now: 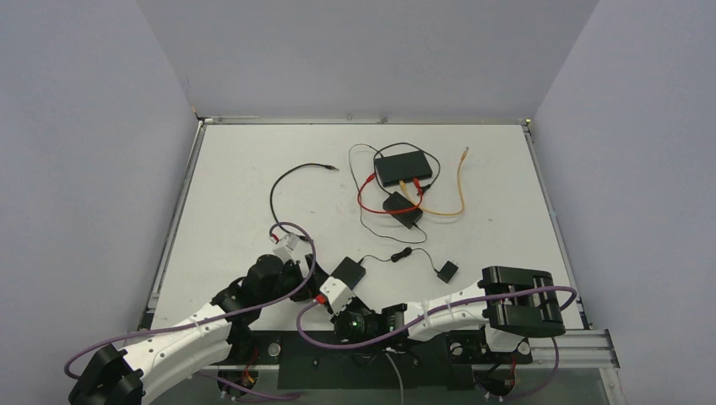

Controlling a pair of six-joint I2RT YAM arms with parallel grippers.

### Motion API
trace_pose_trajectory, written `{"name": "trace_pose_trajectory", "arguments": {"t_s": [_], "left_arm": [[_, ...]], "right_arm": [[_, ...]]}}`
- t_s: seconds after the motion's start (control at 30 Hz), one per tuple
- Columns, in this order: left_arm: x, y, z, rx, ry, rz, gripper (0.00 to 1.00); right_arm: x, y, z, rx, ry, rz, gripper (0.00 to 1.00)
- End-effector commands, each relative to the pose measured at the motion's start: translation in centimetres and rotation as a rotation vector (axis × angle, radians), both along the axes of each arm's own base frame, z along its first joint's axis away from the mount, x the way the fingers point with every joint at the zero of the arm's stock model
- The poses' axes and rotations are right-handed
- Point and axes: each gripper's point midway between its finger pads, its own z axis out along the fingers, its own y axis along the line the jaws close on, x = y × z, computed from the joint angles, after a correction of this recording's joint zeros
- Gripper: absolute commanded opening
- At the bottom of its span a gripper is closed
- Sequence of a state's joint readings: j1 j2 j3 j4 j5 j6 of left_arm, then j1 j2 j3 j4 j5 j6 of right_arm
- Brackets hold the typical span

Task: Insert the plug into the switch port
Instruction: Insert the connector into the switch port.

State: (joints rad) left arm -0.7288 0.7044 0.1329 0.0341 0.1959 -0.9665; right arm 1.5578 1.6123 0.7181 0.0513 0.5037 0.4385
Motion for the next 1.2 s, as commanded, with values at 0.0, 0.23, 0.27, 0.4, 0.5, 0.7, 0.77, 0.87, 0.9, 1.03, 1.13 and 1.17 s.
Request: {"name": "trace_pose_trajectory", "arguments": {"t_s": [0.0,0.23,0.27,0.4,0.5,0.7,0.77,0.87,0.9,1.03,1.13,1.17], "left_arm": [[-2.9,-2.4,1.9,-0.120,0.052,-0.135,0.88],[-4.2,-3.1,1.4,-0.127,0.065,-0.171,0.84],[-4.3,-3.1,1.2,-0.125,0.069,-0.173,0.83],[-4.9,-3.3,0.6,-0.118,0.082,-0.183,0.80],[-5.1,-3.4,0.4,-0.126,0.087,-0.187,0.73],[-5.5,-3.3,-0.2,-0.116,0.094,-0.193,0.57],[-5.7,-3.3,-0.4,-0.113,0.093,-0.201,0.51],[-6.0,-3.3,-0.8,-0.102,0.094,-0.207,0.44],[-6.2,-3.2,-1.0,-0.097,0.098,-0.212,0.43],[-6.6,-3.2,-1.6,-0.090,0.105,-0.221,0.39],[-6.7,-3.2,-1.8,-0.093,0.105,-0.222,0.36],[-6.9,-3.2,-1.9,-0.091,0.106,-0.227,0.36]], "right_arm": [[2.5,2.5,2.9,0.178,0.007,-0.080,0.00],[3.1,2.5,3.6,0.224,0.018,-0.068,0.00],[3.2,2.4,3.6,0.228,0.017,-0.069,0.00],[3.5,2.3,3.9,0.241,0.010,-0.065,0.00],[3.6,2.3,4.2,0.249,0.007,-0.063,0.00],[3.9,2.1,4.5,0.254,-0.003,-0.060,0.00],[4.0,2.0,4.8,0.259,-0.007,-0.061,0.00],[4.2,2.0,5.2,0.266,-0.017,-0.062,0.00],[4.2,2.0,5.4,0.269,-0.020,-0.061,0.00],[4.4,2.0,6.2,0.291,-0.036,-0.064,0.00],[4.6,2.1,7.0,0.316,-0.049,-0.068,0.00],[4.6,2.1,7.1,0.316,-0.053,-0.065,0.00]]}}
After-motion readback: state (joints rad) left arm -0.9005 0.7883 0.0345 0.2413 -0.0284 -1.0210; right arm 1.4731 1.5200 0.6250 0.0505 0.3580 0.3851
